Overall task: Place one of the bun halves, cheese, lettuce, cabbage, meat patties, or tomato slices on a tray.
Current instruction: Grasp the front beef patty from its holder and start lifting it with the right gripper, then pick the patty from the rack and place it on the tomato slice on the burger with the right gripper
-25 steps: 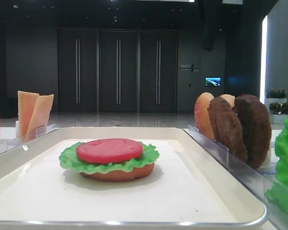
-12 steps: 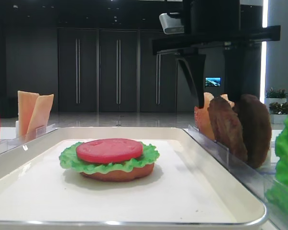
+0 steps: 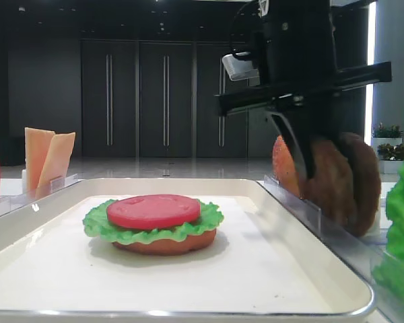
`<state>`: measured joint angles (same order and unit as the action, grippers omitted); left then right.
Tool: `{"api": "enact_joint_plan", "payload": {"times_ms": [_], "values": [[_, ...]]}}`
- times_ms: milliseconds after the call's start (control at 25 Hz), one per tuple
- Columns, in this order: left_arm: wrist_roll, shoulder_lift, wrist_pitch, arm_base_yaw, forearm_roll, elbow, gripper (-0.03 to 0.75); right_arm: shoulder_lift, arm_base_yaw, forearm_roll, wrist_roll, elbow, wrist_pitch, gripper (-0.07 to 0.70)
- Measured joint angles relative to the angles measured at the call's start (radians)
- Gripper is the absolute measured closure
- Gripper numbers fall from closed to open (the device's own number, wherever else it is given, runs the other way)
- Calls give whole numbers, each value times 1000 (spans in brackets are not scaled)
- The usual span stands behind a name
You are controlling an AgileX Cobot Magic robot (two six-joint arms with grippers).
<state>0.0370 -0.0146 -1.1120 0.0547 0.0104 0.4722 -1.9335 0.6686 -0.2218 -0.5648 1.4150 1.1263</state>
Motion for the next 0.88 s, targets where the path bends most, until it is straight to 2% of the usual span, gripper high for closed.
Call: {"api": "enact_joint_plan", "payload": {"times_ms": [40,240,360,480,600,680,880], "values": [[0,0,0,0,0,0,715,-4,0,-14,0,0,6,525],[0,0,0,0,0,0,715,-4,0,-19,26,39,73,527],[0,0,0,0,0,0,715,13,0,-4,60,123,98,527],[0,0,0,0,0,0,715,31,0,79,120,218,94,527],[0,0,0,0,0,0,715,37,0,231,207,246,90,527],[0,0,0,0,0,0,715,37,0,349,284,233,58,527],[0,0,0,0,0,0,715,36,0,616,511,148,-121,527]]}}
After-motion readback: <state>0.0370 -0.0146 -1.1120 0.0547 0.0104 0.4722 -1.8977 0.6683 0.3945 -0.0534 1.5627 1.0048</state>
